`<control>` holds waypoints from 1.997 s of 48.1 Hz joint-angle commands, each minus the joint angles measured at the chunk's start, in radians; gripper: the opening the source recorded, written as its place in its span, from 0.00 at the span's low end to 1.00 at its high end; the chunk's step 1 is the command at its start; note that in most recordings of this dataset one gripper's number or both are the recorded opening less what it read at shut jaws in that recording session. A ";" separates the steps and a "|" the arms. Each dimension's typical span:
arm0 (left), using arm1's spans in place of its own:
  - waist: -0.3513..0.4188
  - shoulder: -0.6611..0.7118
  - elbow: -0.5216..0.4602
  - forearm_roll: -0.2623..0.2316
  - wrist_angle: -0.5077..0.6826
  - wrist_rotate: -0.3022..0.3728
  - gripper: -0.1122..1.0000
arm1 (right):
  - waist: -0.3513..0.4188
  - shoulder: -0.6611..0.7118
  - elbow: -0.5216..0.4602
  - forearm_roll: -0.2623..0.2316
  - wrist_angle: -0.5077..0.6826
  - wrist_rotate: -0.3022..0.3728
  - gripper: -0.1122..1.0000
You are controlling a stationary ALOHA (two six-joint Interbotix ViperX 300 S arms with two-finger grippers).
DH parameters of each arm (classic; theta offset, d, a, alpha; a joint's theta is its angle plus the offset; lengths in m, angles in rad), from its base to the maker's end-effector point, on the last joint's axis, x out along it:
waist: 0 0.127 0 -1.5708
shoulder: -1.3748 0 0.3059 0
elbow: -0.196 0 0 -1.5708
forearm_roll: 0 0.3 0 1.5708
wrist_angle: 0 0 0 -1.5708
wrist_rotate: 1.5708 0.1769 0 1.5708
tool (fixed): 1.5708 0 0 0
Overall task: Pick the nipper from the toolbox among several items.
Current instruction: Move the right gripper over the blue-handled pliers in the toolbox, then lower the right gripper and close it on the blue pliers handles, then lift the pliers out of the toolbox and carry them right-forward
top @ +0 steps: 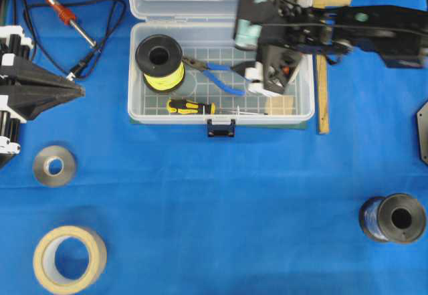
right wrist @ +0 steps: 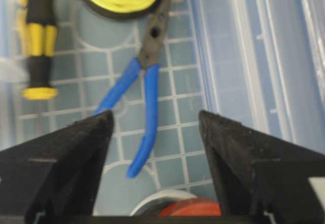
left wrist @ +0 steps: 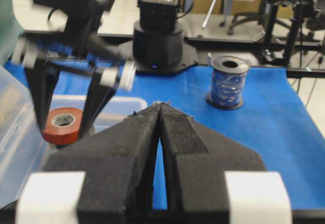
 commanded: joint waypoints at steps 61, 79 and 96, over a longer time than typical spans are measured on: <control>-0.002 0.005 -0.005 -0.003 0.015 -0.005 0.10 | -0.051 0.156 -0.121 -0.035 0.061 -0.074 0.22; -0.002 0.002 -0.005 -0.005 0.023 -0.009 0.10 | -0.061 -0.124 -0.061 -0.035 0.083 -0.072 0.22; -0.002 0.002 -0.005 -0.003 0.023 -0.009 0.10 | 0.080 -0.342 0.103 -0.021 0.023 0.005 0.22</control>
